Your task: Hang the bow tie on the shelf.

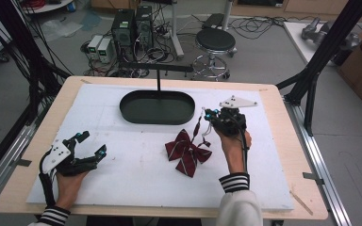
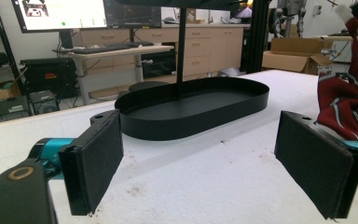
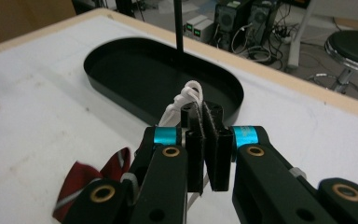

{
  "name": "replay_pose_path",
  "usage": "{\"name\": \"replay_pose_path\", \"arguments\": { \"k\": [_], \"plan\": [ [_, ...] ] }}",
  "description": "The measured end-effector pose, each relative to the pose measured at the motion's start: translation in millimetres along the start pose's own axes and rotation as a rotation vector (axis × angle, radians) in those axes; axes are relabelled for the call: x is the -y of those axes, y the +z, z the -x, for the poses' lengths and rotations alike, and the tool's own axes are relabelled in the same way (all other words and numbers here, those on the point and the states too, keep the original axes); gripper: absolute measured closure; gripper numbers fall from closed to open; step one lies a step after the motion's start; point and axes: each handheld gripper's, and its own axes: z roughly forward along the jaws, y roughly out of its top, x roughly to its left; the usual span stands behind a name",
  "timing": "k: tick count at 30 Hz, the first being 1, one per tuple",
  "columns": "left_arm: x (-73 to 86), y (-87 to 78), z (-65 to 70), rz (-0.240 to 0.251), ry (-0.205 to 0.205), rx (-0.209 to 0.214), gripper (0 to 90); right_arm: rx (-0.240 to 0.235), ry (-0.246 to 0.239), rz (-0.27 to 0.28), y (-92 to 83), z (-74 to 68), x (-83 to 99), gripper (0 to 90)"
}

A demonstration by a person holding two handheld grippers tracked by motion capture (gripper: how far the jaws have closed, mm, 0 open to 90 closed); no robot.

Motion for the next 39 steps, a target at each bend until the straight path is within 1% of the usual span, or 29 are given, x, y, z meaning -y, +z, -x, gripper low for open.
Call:
{"name": "replay_pose_path", "arguments": {
  "k": [4, 7, 9, 12, 15, 17, 22, 23, 27, 28, 31, 33, 35, 37, 38, 39],
  "plan": [
    [0.1, 0.0, 0.1, 0.001, -0.002, 0.0, 15.7, -0.007, -0.022, 0.029, 4.5, -4.4, -18.9, 87.5],
    [0.1, 0.0, 0.2, 0.002, -0.002, 0.0, 15.7, -0.003, -0.04, 0.033, 11.2, -7.4, -32.1, 87.5],
    [0.0, -0.1, 0.0, 0.0, -0.003, 0.001, 15.7, -0.005, -0.04, 0.046, 15.8, -9.1, -39.7, 87.5],
    [0.1, 0.0, -0.3, 0.002, -0.007, 0.001, 15.7, 0.0, -0.047, 0.049, 23.0, -10.3, -50.8, 87.5],
    [0.1, -0.2, -0.5, 0.002, -0.008, 0.002, 15.7, 0.001, -0.062, 0.055, 28.5, -10.3, -61.8, 87.5],
    [0.2, -0.4, -0.5, 0.004, -0.009, 0.003, 15.7, 0.006, -0.075, 0.054, 32.0, -9.6, -69.1, 87.5],
    [0.2, -0.4, -0.5, 0.005, -0.01, 0.001, 15.7, 0.003, -0.085, 0.053, 44.9, -6.1, -85.2, 87.5],
    [0.2, -0.5, -0.4, 0.005, -0.01, 0.001, 15.7, 0.007, -0.094, 0.052, 47.8, -6.2, -87.9, 87.5],
    [0.2, -0.4, -0.4, 0.007, -0.01, 0.0, 15.7, 0.008, -0.103, 0.047, 57.8, -5.9, -98.3, 87.5],
    [0.3, -0.5, -0.5, 0.006, -0.01, 0.0, 15.8, 0.013, -0.112, 0.055, 59.8, -5.9, -100.6, 87.5],
    [0.3, -0.4, -0.5, 0.008, -0.013, 0.0, 15.7, 0.02, -0.118, 0.048, 66.9, -4.8, -107.7, 87.5],
    [0.2, -0.4, -0.7, 0.007, -0.016, 0.002, 15.7, 0.023, -0.111, 0.046, 70.8, -2.1, -112.6, 87.5],
    [0.4, -0.4, -0.7, 0.011, -0.018, 0.0, 15.7, 0.034, -0.116, 0.064, 73.2, 0.3, -116.9, 87.4],
    [0.5, -0.6, -0.4, 0.016, -0.017, -0.001, 15.7, 0.036, -0.106, 0.07, 75.4, 3.9, -121.4, 87.5],
    [0.6, -0.6, -0.4, 0.017, -0.018, -0.001, 15.7, 0.039, -0.101, 0.061, 76.8, 5.6, -124.2, 87.5],
    [0.5, -0.7, -0.6, 0.015, -0.017, 0.0, 15.7, 0.042, -0.108, 0.06, 78.2, 6.7, -127.0, 87.5]
  ]
}}
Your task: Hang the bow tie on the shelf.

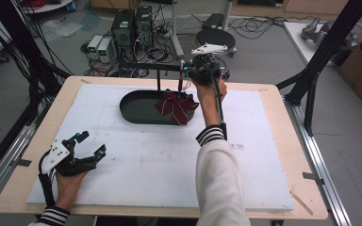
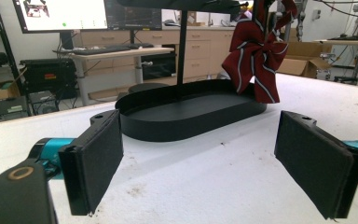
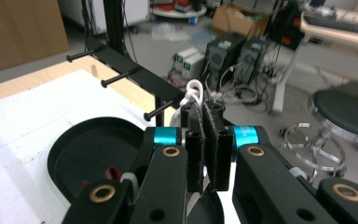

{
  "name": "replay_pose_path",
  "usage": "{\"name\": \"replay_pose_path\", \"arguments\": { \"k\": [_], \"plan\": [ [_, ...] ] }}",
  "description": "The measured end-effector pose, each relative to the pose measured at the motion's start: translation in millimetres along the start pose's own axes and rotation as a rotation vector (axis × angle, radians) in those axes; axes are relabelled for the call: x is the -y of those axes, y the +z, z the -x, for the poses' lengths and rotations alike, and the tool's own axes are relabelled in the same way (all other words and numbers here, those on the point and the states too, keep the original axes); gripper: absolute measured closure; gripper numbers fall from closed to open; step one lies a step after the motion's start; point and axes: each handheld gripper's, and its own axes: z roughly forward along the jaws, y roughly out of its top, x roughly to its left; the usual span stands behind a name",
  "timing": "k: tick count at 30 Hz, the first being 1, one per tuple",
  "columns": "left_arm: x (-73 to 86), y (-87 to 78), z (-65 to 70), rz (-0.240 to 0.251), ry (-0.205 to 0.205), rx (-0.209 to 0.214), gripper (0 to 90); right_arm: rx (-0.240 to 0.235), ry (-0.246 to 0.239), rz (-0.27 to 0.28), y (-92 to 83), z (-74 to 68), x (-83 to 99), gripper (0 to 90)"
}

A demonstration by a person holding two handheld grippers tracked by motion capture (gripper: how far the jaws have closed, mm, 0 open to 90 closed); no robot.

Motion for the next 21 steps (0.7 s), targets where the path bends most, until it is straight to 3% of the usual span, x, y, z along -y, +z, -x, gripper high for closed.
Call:
{"name": "replay_pose_path", "arguments": {
  "k": [7, 10, 21],
  "plan": [
    [0.1, -0.2, -0.2, 0.0, -0.002, -0.002, 15.7, 0.026, 0.003, 0.008, 8.5, 6.1, -14.7, 87.5],
    [0.1, -0.2, -0.5, 0.0, -0.004, -0.002, 15.7, 0.043, -0.02, 0.03, 11.0, 6.8, -20.0, 87.5],
    [0.1, -0.1, -1.3, -0.002, -0.011, -0.003, 15.7, 0.081, -0.034, -0.006, 25.6, 22.5, -15.7, 87.4]
  ]
}}
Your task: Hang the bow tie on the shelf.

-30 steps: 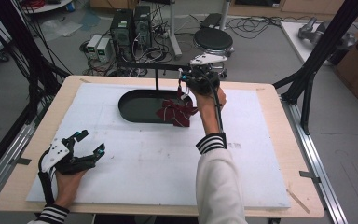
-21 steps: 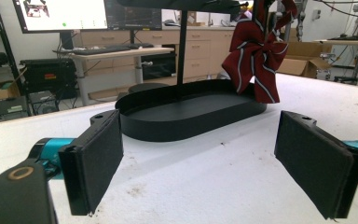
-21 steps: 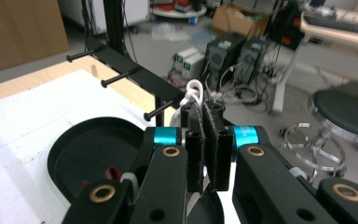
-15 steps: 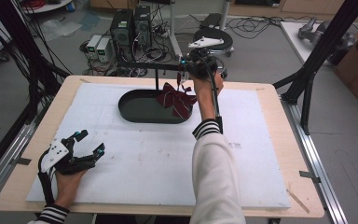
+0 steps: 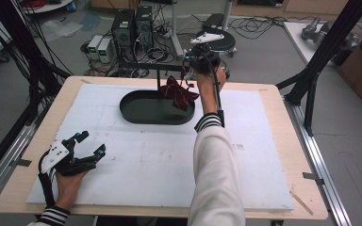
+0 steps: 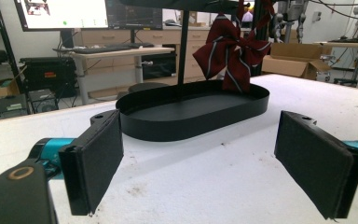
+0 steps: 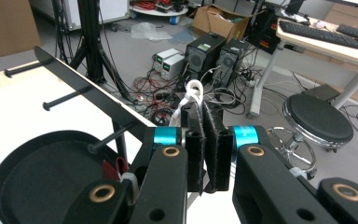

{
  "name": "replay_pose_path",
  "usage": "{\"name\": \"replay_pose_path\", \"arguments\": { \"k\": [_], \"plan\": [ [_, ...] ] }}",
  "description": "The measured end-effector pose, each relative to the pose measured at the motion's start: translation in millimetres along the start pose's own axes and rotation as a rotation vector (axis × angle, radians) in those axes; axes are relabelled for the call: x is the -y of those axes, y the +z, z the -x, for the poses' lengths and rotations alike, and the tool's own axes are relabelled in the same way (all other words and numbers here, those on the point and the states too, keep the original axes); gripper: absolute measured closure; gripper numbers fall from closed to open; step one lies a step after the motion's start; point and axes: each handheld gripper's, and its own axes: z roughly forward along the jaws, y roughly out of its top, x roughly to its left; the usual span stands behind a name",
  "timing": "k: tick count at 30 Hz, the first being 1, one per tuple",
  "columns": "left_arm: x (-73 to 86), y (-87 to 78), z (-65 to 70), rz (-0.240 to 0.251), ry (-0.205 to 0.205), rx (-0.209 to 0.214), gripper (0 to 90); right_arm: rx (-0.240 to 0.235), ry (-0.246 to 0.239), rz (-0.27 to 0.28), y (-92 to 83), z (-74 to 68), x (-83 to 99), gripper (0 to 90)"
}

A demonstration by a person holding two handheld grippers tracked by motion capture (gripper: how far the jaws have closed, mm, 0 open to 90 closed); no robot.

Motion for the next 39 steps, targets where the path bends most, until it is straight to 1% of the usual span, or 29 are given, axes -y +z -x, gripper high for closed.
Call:
{"name": "replay_pose_path", "arguments": {
  "k": [4, 7, 13, 14, 17, 19, 21, 22, 24, 25, 26, 27, 28, 29, 30, 31, 32, 33, 34, 36, 37, 38, 39],
  "plan": [
    [0.0, 0.1, -0.1, 0.0, -0.001, 0.0, 15.7, 0.013, 0.005, -0.011, 4.7, 4.9, 3.4, 87.3],
    [0.0, 0.0, -0.1, 0.0, -0.002, 0.001, 15.8, 0.026, -0.012, -0.014, 9.2, 7.0, 5.4, 87.1],
    [0.0, 0.0, -0.1, 0.0, -0.001, 0.0, 15.8, 0.05, 0.001, -0.046, 17.4, 9.8, 10.8, 86.9],
    [0.1, 0.0, -0.1, 0.001, -0.001, 0.001, 15.7, 0.051, 0.009, -0.05, 18.0, 10.3, 11.6, 86.9],
    [0.1, 0.0, -0.2, 0.0, -0.001, 0.0, 15.8, 0.056, 0.01, -0.059, 19.9, 11.0, 12.9, 86.8],
    [0.1, 0.1, -0.2, 0.0, -0.001, 0.001, 15.8, 0.048, 0.013, -0.06, 20.4, 12.4, 14.2, 86.7],
    [0.1, 0.1, -0.2, 0.0, -0.001, 0.001, 15.7, 0.049, 0.018, -0.072, 20.8, 13.6, 15.4, 86.3],
    [-0.1, -0.1, -0.2, -0.002, 0.0, 0.001, 15.8, 0.045, 0.021, -0.078, 21.2, 14.7, 16.3, 84.5],
    [0.1, 0.1, -0.1, 0.0, -0.002, -0.001, 15.8, 0.036, 0.04, -0.106, 22.6, 16.8, 18.9, 80.4],
    [0.0, 0.1, -0.2, 0.0, -0.001, 0.0, 15.8, 0.033, 0.041, -0.125, 23.8, 17.9, 20.7, 77.1],
    [0.0, 0.0, -0.2, -0.003, -0.001, -0.001, 15.8, 0.044, 0.041, -0.151, 24.6, 18.6, 22.6, 75.2],
    [0.0, 0.1, -0.1, -0.003, -0.001, -0.001, 15.8, 0.046, 0.044, -0.161, 24.8, 19.0, 23.7, 74.3],
    [-0.1, 0.2, -0.1, -0.004, -0.001, -0.001, 15.8, 0.05, 0.045, -0.168, 24.3, 19.9, 25.2, 70.8],
    [-0.1, 0.3, -0.1, -0.004, -0.001, -0.002, 15.7, 0.062, 0.047, -0.166, 23.6, 20.8, 26.3, 67.1],
    [-0.1, 0.3, -0.1, -0.004, 0.0, -0.002, 15.7, 0.066, 0.053, -0.168, 22.5, 21.9, 27.3, 64.7],
    [-0.1, 0.6, 0.0, -0.004, -0.004, -0.002, 15.7, 0.065, 0.058, -0.17, 21.6, 22.9, 28.3, 59.0],
    [-0.1, 0.5, -0.2, -0.005, -0.003, -0.002, 15.7, 0.069, 0.055, -0.176, 20.2, 23.7, 29.5, 56.6],
    [-0.1, 0.5, -0.1, -0.004, -0.004, -0.003, 15.7, 0.063, 0.051, -0.177, 19.0, 24.2, 30.3, 56.3],
    [-0.1, 0.4, -0.2, -0.005, -0.003, -0.004, 15.7, 0.056, 0.049, -0.169, 17.0, 24.9, 31.9, 54.0],
    [-0.1, 0.4, -0.1, -0.007, -0.002, -0.005, 15.8, 0.048, 0.057, -0.159, 15.2, 26.2, 34.4, 52.9],
    [-0.2, 0.4, -0.1, -0.008, -0.001, -0.006, 15.8, 0.049, 0.049, -0.162, 15.0, 26.6, 35.7, 50.9],
    [-0.2, 0.6, 0.1, -0.007, -0.002, -0.006, 15.8, 0.054, 0.051, -0.164, 15.0, 26.5, 36.4, 47.0],
    [0.0, 0.9, 0.2, -0.004, -0.003, -0.006, 15.7, 0.06, 0.042, -0.16, 15.0, 27.8, 37.8, 40.7]
  ]
}}
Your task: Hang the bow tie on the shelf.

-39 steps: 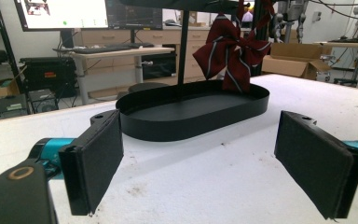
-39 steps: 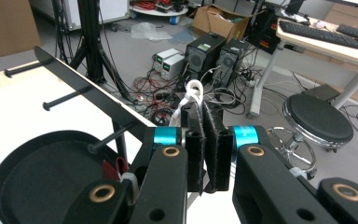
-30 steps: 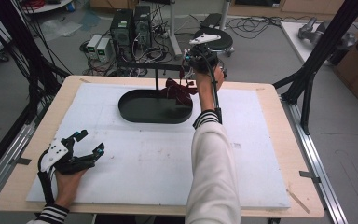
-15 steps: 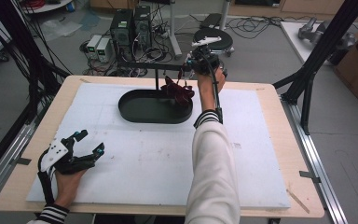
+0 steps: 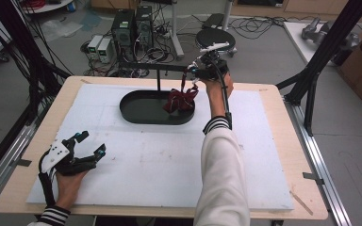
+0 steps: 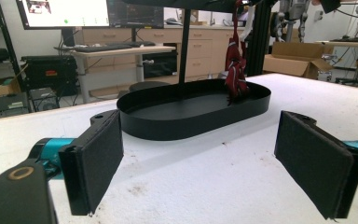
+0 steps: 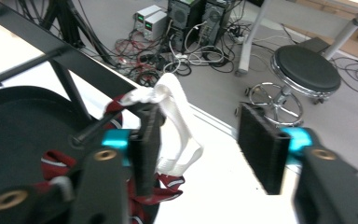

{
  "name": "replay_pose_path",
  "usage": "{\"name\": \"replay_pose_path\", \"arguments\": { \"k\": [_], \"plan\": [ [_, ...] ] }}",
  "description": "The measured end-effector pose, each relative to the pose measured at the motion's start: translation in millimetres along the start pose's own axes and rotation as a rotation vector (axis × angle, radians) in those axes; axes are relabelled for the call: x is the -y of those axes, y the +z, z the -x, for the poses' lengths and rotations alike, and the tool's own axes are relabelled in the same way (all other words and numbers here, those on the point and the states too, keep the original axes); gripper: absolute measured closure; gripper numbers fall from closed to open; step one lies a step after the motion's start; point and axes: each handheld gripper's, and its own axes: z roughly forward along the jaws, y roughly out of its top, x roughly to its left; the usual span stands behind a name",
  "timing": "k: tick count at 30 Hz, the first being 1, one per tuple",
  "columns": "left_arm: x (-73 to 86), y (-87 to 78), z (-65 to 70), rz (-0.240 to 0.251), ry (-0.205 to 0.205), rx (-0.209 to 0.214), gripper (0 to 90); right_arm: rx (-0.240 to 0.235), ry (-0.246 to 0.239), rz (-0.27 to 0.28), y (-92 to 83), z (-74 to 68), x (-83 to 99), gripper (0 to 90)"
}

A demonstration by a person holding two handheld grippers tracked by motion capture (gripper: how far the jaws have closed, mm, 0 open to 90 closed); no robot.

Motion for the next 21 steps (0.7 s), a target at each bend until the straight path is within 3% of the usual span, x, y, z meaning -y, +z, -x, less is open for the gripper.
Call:
{"name": "replay_pose_path", "arguments": {
  "k": [5, 9, 16, 18, 21],
  "plan": [
    [-0.1, -0.3, 0.1, -0.004, 0.003, 0.0, 15.8, 0.038, 0.031, -0.012, -1.0, 8.5, 7.2, 21.1],
    [-0.2, -0.5, 0.1, -0.004, 0.005, 0.0, 15.7, 0.022, -0.001, -0.046, 0.1, 11.8, 13.8, 12.7],
    [-0.1, -0.9, 0.5, -0.003, 0.008, -0.001, 15.8, -0.037, -0.042, -0.039, 3.2, 9.0, 21.5, 11.4],
    [0.0, -0.6, 0.4, 0.002, 0.007, -0.002, 15.7, -0.052, -0.055, 0.0, 1.6, 7.3, 24.5, 10.6],
    [-0.2, -0.8, 0.4, -0.002, 0.009, 0.001, 15.7, -0.082, -0.035, 0.036, -1.2, 6.7, 29.8, 10.6]
  ]
}}
